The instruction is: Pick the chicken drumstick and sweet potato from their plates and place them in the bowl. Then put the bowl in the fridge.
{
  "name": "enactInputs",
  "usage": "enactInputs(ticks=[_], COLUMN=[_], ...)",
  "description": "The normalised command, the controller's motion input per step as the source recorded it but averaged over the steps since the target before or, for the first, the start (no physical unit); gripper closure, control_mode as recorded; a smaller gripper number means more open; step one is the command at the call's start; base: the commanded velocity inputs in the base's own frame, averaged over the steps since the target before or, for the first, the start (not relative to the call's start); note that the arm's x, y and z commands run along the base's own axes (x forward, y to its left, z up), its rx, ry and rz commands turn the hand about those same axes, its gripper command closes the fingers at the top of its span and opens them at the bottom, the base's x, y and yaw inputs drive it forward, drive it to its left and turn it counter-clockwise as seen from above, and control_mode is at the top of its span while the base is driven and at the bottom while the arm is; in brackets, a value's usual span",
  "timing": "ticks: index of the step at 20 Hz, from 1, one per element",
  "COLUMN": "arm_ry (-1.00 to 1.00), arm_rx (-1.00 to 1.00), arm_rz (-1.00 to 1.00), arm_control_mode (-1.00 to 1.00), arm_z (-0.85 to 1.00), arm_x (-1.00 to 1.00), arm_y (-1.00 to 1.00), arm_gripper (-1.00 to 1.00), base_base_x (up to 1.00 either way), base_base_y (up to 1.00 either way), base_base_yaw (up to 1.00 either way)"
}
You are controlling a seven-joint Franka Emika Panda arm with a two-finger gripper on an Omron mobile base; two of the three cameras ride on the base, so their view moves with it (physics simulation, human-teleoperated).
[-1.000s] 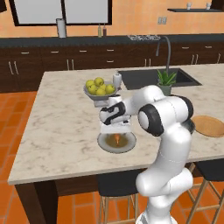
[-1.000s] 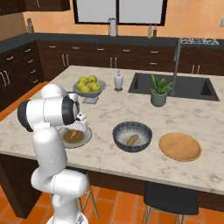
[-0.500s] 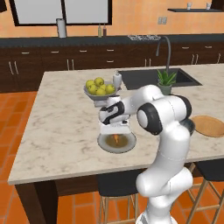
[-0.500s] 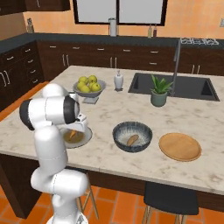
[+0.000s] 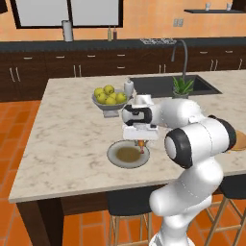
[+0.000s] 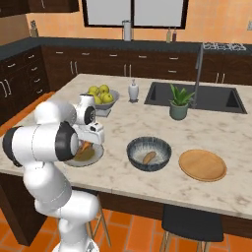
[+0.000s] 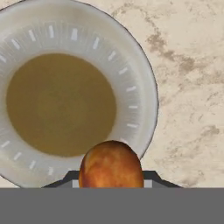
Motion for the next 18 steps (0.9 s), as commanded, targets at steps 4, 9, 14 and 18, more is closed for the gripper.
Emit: enactInputs(ticks=[4,9,14,18], arm_ry=[-0.04,-0.10,0.00,0.03], arm_rx=[0.02,0.01,0.00,0.01], arm_rz=[-0.08,-0.26,-0.47,-0.40], arm_control_mode=[-1.00,-1.00,-1.00,-1.00], arm_z=[0.91,0.60,0.08,0.21], arm_x=[-0.33,-0.44,-0.15,0.00], arm_y=[-0.75,-0.89,-0.81,-0.92], arm_gripper=[1.00,1.00,1.00,1.00], base_base_x=[0.00,0.00,0.00,0.00], base_base_y=[0.00,0.00,0.00,0.00], base_base_yaw=[0.00,0.00,0.00,0.00])
